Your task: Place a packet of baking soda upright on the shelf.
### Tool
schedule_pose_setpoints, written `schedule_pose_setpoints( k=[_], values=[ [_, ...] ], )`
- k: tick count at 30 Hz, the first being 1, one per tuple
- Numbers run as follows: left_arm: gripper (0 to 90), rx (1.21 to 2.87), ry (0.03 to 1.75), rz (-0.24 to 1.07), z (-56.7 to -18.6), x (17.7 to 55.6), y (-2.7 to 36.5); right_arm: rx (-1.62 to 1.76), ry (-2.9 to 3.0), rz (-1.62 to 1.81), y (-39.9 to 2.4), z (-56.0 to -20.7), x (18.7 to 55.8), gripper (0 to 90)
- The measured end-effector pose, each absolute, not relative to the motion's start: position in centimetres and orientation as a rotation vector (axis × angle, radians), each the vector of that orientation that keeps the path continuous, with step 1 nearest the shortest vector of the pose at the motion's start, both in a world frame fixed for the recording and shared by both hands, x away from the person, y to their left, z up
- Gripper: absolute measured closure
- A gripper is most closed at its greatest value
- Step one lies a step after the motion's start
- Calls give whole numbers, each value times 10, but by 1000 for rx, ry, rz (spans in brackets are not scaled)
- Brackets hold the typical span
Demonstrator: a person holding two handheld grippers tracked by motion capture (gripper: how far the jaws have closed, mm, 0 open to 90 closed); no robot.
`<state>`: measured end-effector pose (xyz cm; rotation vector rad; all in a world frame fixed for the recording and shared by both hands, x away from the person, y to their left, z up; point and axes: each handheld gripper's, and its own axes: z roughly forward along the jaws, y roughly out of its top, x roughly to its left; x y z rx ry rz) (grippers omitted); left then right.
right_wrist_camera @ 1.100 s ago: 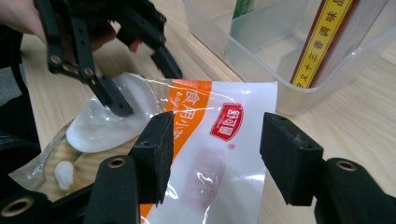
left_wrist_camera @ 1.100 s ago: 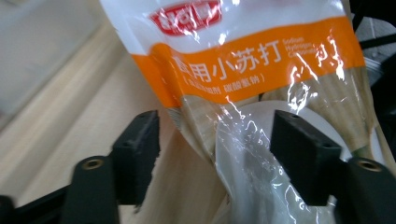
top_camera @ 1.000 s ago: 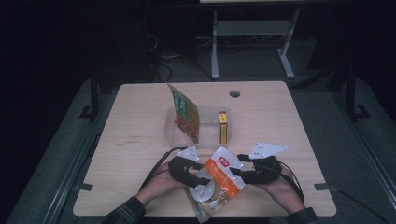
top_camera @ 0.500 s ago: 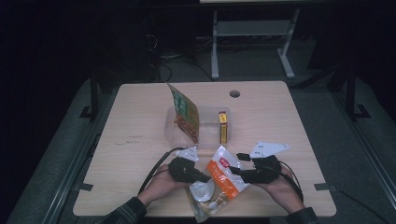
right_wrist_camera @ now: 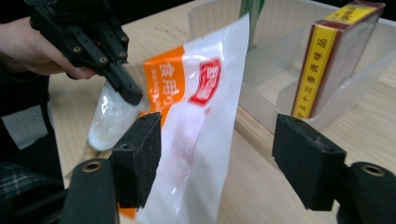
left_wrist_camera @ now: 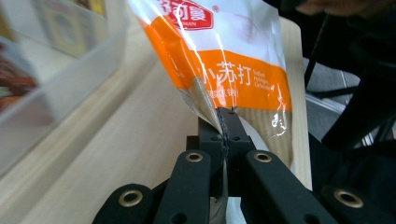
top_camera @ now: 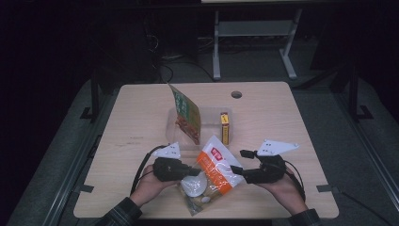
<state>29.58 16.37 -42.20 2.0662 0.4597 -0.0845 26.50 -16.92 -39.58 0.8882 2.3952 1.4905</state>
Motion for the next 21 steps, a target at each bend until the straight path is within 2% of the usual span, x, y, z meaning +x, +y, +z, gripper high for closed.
schedule_pose_setpoints(
  k=[10,21],
  values=[
    [899,1956,488,-7,-406,295,182,876,2402,1577,-161,-399,268,253],
    [899,1885,511,71,-393,298,196,828,2373,1721,-140,-405,279,254]
  ],
)
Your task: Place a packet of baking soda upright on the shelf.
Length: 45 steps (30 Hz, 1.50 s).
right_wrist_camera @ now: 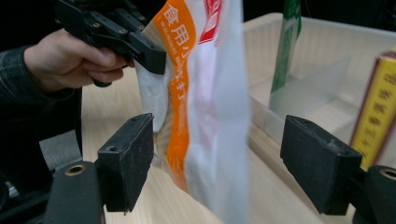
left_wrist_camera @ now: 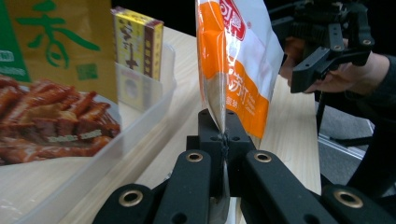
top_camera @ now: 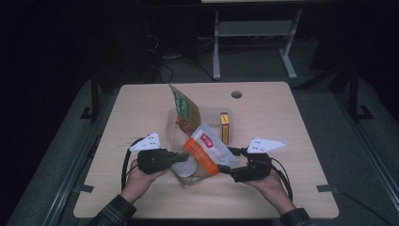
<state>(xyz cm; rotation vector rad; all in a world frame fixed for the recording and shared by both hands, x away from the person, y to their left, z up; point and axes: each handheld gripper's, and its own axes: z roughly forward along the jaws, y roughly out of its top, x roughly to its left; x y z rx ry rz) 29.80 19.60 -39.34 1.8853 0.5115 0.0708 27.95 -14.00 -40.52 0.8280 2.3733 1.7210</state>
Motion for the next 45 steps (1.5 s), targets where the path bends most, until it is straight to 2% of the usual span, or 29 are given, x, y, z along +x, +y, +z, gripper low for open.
schedule_pose_setpoints(
  k=[5,8,13,17,22,34,45],
  values=[
    [899,1852,530,73,-390,299,200,803,2362,1778,-129,-408,288,308],
    [899,1846,533,78,-389,300,202,793,2353,1816,-122,-410,293,377],
    [899,1838,540,76,-389,300,204,771,2395,1847,-110,-413,300,561],
    [899,1834,548,76,-389,301,206,784,2399,1887,-107,-415,302,752],
    [898,1836,549,78,-390,302,206,771,2406,1928,-107,-413,301,890],
    [896,1898,528,74,-396,303,196,649,2459,2012,-104,-400,294,900],
    [883,1901,491,19,-399,300,186,595,2447,2064,-105,-388,288,900]
  ],
)
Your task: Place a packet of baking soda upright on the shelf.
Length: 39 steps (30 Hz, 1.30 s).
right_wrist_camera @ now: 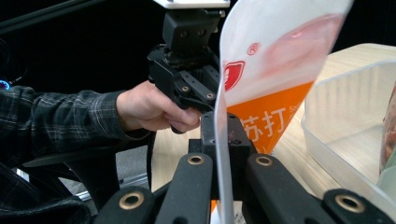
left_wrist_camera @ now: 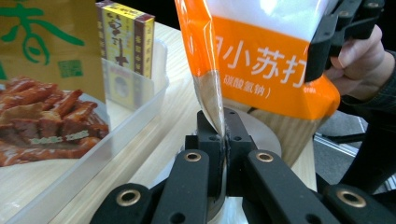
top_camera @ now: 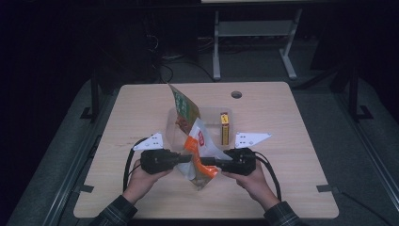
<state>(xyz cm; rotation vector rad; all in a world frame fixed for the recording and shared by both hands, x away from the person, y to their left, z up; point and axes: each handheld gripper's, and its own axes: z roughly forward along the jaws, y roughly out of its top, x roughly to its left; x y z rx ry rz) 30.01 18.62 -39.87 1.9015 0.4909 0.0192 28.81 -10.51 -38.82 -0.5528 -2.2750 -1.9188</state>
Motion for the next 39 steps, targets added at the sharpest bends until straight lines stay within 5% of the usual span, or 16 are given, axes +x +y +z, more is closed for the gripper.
schedule_pose_setpoints(
  k=[4,16,39],
  values=[
    [858,1927,480,29,-400,297,177,-542,-2286,-1929,-106,-384,286,900],
    [426,1966,495,84,-400,295,180,-590,-2306,-1949,-125,-379,284,900],
    [203,2125,555,150,-421,287,205,-775,-2367,-1968,-170,-359,291,900]
  ],
)
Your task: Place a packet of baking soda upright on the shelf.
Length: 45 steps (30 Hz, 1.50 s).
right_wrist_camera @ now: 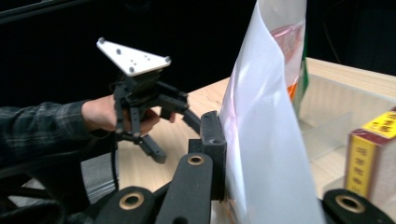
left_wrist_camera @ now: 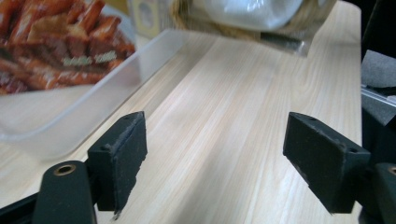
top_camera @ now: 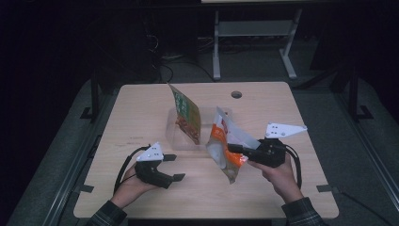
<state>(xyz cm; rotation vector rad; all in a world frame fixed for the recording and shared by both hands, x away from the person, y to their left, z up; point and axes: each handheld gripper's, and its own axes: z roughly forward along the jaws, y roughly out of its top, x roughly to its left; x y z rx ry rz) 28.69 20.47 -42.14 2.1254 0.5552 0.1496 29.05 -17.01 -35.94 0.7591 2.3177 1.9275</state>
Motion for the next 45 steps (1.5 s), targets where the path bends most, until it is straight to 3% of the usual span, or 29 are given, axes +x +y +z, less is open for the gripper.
schedule_pose_setpoints(
  k=[29,45],
  values=[
    [181,2113,563,180,-424,290,214,910,2134,1855,-144,-325,356,900],
    [179,2123,564,176,-424,291,214,1009,2121,1781,-136,-339,388,900]
  ],
)
